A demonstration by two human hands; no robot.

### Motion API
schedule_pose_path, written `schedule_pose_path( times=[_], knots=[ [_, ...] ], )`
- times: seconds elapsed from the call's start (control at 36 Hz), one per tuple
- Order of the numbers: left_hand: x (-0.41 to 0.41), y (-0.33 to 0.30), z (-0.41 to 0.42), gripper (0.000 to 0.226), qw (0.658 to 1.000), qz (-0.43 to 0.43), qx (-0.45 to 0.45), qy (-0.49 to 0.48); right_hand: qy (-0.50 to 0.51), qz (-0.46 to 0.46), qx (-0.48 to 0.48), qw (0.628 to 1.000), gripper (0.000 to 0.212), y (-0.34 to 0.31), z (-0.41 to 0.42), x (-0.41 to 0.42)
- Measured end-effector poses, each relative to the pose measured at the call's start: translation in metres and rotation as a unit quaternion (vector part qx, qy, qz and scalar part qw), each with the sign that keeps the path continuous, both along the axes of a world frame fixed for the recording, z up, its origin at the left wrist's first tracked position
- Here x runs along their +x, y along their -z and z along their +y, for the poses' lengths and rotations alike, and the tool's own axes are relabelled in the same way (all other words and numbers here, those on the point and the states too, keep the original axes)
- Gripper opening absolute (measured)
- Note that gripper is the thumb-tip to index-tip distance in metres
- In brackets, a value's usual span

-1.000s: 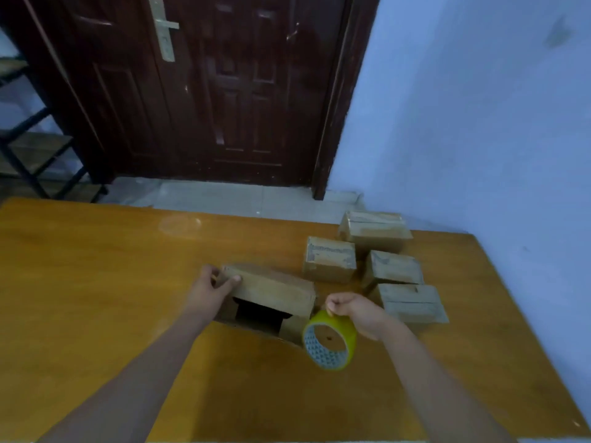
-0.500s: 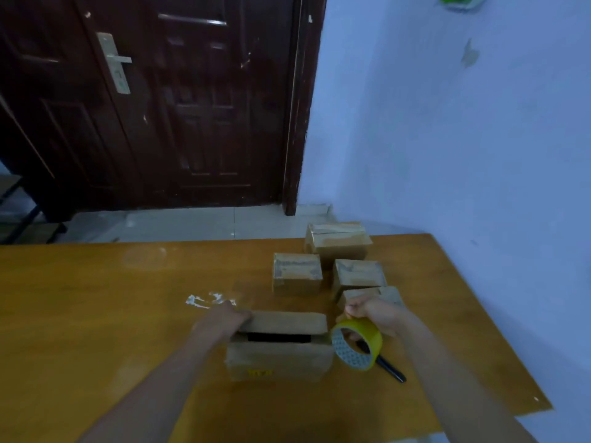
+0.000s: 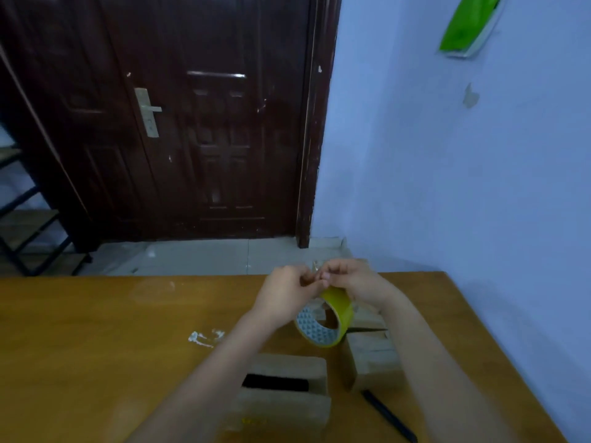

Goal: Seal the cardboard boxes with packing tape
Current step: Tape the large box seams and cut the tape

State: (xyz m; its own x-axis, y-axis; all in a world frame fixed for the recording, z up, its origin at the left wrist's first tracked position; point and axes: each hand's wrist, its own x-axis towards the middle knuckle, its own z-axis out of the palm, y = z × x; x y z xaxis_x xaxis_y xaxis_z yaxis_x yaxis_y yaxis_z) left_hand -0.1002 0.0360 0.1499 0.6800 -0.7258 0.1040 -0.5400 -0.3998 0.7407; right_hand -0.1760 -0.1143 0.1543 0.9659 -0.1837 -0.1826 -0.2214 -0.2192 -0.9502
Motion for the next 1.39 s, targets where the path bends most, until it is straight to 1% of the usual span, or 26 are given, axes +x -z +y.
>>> schedule_pose_path(
  times=[0.08,0.25,0.31,0.36,0.42,0.47,0.5,0.58,0.61,0.69,0.75,0.81,0.83,0.86,0.92,0.94,0.97,1.0,1.03,1.06,1.08,1.11,1.14,1.19,1.31,1.39],
  knots=[
    [0.007,-0.014,-0.005,0.034,1.000,-0.002,0.013,-0.019,0.018,-0.016,-0.053,0.998,0.025,-0.013,0.001,0.006],
    [0.021,-0.036,-0.023,0.044,0.986,0.158,-0.046,-0.020,0.087,-0.067,-0.231,0.967,0.019,-0.041,0.001,0.011],
    [0.020,-0.045,-0.030,0.037,0.989,0.141,-0.039,-0.013,0.115,-0.068,-0.241,0.961,0.020,-0.047,0.000,0.009],
    [0.019,-0.056,-0.035,0.030,0.994,0.095,-0.044,-0.008,0.138,-0.079,-0.222,0.962,0.023,-0.056,0.000,0.006],
    [0.022,-0.066,-0.041,0.024,0.998,0.049,-0.049,-0.009,0.167,-0.091,-0.227,0.955,0.035,-0.064,-0.004,0.004],
    [0.025,-0.075,-0.045,0.022,0.998,0.039,-0.051,-0.027,0.201,-0.115,-0.161,0.959,0.053,-0.073,-0.007,-0.001],
    [0.027,-0.080,-0.046,0.022,0.995,0.063,-0.069,-0.040,0.212,-0.135,-0.108,0.962,0.054,-0.078,-0.009,-0.003],
    [0.029,-0.094,-0.048,0.023,0.964,0.201,-0.154,-0.080,0.194,-0.189,-0.002,0.963,0.024,-0.091,-0.015,-0.013],
    [0.026,-0.099,-0.049,0.022,0.951,0.242,-0.174,-0.085,0.175,-0.202,0.018,0.963,0.026,-0.094,-0.017,-0.016],
    [0.014,-0.111,-0.049,0.018,0.918,0.320,-0.215,-0.090,0.134,-0.238,0.059,0.960,0.049,-0.102,-0.020,-0.021],
    [0.009,-0.115,-0.048,0.019,0.893,0.363,-0.248,-0.096,0.106,-0.265,0.125,0.950,0.046,-0.106,-0.021,-0.025],
    [0.007,-0.118,-0.045,0.022,0.876,0.388,-0.268,-0.101,0.072,-0.274,0.145,0.948,0.033,-0.107,-0.023,-0.030],
    [0.005,-0.119,-0.042,0.023,0.876,0.387,-0.271,-0.100,0.058,-0.274,0.134,0.951,0.028,-0.106,-0.023,-0.031],
    [0.004,-0.118,-0.039,0.023,0.880,0.374,-0.273,-0.101,0.042,-0.275,0.125,0.952,0.030,-0.105,-0.023,-0.031],
    [0.001,-0.114,-0.032,0.021,0.896,0.330,-0.273,-0.113,0.014,-0.265,0.124,0.956,0.046,-0.103,-0.022,-0.031],
    [0.001,-0.111,-0.029,0.019,0.902,0.310,-0.276,-0.121,0.011,-0.250,0.125,0.960,0.049,-0.101,-0.022,-0.032],
    [0.003,-0.107,-0.024,0.018,0.901,0.300,-0.284,-0.133,0.011,-0.234,0.117,0.965,0.045,-0.099,-0.023,-0.033],
    [0.007,-0.104,-0.017,0.017,0.891,0.305,-0.300,-0.152,0.021,-0.209,0.079,0.975,0.039,-0.096,-0.023,-0.034],
    [0.013,-0.100,-0.007,0.017,0.877,0.314,-0.319,-0.176,0.034,-0.169,-0.011,0.985,0.036,-0.093,-0.023,-0.036],
    [0.020,-0.096,0.003,0.017,0.866,0.316,-0.332,-0.198,0.048,-0.118,-0.136,0.983,0.039,-0.088,-0.024,-0.038],
    [0.025,-0.091,0.013,0.017,0.868,0.305,-0.330,-0.212,0.067,-0.065,-0.249,0.964,0.044,-0.081,-0.024,-0.040],
    [0.027,-0.084,0.022,0.018,0.879,0.286,-0.316,-0.216,0.083,-0.027,-0.317,0.944,0.047,-0.074,-0.023,-0.041],
    [0.026,-0.076,0.029,0.020,0.888,0.268,-0.302,-0.220,0.084,-0.011,-0.340,0.936,0.049,-0.068,-0.021,-0.043],
    [0.022,-0.058,0.040,0.022,0.886,0.260,-0.301,-0.237,0.051,-0.006,-0.342,0.938,0.047,-0.060,-0.016,-0.044],
    [0.019,-0.029,0.066,0.019,0.854,0.301,-0.330,-0.267,0.007,-0.064,-0.207,0.976,0.043,-0.046,-0.016,-0.050],
    [0.018,-0.009,0.083,0.020,0.853,0.298,-0.324,-0.281,-0.015,-0.056,-0.160,0.985,0.051,-0.030,-0.013,-0.056]
  ],
)
